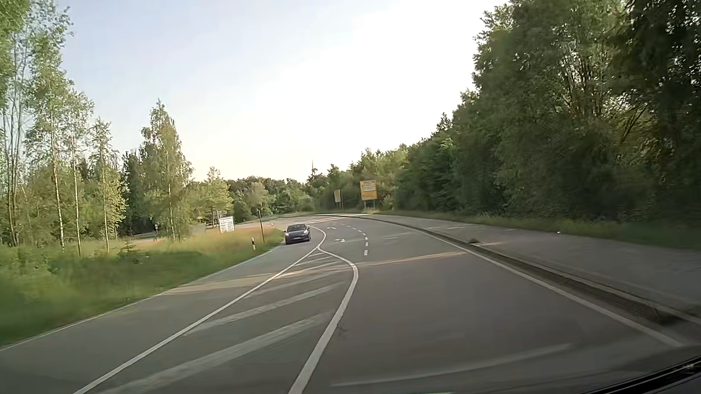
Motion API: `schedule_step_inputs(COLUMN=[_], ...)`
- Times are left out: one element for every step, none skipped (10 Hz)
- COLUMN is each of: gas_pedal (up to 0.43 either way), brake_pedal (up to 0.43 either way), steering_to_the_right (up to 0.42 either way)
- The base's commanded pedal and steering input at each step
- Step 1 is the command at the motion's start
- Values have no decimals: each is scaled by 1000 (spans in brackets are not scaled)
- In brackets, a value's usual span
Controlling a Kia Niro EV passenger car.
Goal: Follow the waypoints while adhering to traffic rules and regulations
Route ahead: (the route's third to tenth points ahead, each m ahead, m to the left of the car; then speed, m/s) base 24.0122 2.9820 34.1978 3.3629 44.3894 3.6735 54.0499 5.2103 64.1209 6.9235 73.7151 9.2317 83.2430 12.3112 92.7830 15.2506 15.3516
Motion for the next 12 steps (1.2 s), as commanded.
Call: schedule_step_inputs(gas_pedal=[0, 0, 0, 0, 0, 20, 39, 67, 79, 87, 98, 98], brake_pedal=[0, 0, 0, 0, 0, 0, 0, 0, 0, 0, 0, 0], steering_to_the_right=[-14, -15, -16, -17, -17, -17, -17, -19, -20, -20, -20, -20])
